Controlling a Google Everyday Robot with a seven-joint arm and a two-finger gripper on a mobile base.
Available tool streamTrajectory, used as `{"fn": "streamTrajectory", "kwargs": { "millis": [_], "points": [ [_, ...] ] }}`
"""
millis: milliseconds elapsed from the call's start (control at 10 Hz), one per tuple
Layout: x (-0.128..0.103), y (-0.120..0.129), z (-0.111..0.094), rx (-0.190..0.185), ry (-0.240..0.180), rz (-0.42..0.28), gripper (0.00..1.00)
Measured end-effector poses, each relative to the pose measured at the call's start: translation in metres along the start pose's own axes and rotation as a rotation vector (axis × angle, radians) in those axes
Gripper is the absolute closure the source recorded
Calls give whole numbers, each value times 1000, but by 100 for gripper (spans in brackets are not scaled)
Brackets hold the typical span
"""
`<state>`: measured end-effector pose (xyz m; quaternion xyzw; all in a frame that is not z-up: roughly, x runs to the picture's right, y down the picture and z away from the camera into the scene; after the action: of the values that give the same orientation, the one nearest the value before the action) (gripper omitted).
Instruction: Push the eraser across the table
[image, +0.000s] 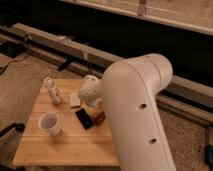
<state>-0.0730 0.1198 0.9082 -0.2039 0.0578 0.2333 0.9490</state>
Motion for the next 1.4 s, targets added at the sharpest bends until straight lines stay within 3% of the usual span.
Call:
{"fn": "streamTrajectory", "kwargs": {
  "millis": [600, 800, 1100, 1400],
  "points": [
    [13, 61, -9, -49, 11, -122, 20],
    [16, 70, -10, -75, 20, -131, 20],
    [18, 81, -17, -121, 25, -128, 20],
    [8, 64, -16, -100, 13, -101, 20]
  ]
}}
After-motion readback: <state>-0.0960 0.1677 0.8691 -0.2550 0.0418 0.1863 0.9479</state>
